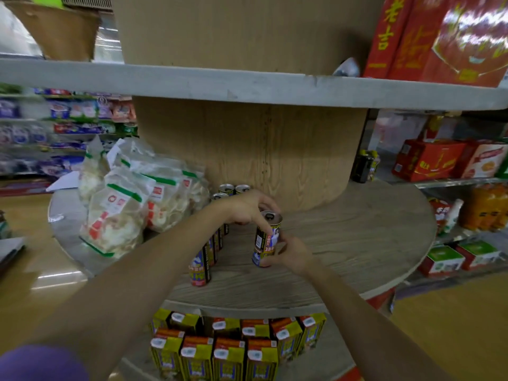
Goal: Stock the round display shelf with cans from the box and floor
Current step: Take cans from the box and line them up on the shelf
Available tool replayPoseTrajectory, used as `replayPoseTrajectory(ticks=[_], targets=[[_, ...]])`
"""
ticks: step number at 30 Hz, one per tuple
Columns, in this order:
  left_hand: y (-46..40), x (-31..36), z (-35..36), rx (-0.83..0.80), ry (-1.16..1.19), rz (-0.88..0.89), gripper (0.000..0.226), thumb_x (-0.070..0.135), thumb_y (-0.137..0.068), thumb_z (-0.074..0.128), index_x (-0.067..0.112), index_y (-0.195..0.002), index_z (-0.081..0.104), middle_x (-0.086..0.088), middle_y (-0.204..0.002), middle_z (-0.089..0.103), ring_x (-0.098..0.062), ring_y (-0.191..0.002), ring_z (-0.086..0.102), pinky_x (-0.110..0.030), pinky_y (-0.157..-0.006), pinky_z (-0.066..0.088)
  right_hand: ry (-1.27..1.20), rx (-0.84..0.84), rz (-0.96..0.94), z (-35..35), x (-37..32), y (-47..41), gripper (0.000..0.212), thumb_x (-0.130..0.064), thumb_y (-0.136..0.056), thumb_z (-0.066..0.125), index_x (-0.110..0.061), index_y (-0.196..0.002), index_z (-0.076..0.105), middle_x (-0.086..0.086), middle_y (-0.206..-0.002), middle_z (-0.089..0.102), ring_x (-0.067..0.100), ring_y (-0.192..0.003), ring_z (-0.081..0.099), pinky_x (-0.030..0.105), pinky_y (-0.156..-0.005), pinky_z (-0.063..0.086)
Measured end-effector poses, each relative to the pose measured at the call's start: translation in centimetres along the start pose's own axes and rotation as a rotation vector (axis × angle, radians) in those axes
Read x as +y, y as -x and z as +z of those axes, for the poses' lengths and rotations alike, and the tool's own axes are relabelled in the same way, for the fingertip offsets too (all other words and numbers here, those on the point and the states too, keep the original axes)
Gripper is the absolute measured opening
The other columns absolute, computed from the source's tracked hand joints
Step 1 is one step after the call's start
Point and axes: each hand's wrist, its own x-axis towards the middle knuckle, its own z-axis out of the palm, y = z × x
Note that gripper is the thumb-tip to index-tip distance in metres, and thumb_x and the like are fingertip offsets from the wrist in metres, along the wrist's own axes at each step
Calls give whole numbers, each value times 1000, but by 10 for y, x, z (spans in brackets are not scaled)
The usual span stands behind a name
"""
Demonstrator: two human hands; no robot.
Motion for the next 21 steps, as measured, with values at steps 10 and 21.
replayPoseTrajectory(ticks=[10, 21], targets=[[-17, -17, -20, -74, -304, 38, 57, 6, -70, 85, 19, -120, 62, 11, -120, 58, -8, -113, 51, -26, -90, 47, 68, 80, 50, 28, 3, -49, 51, -24, -52, 94, -21, -95, 67, -8, -89, 73, 7, -80, 67, 23, -69, 53], [-51, -54, -37, 67, -571, 24, 60, 1, -71, 81, 17, -125, 62, 1, -125, 56, -13, -116, 49, -30, -93, 44, 48, 49, 53, 53, 19, -119, 54, -27, -63, 90, -12, -108, 65, -2, -97, 68, 13, -91, 64, 10, -59, 39]])
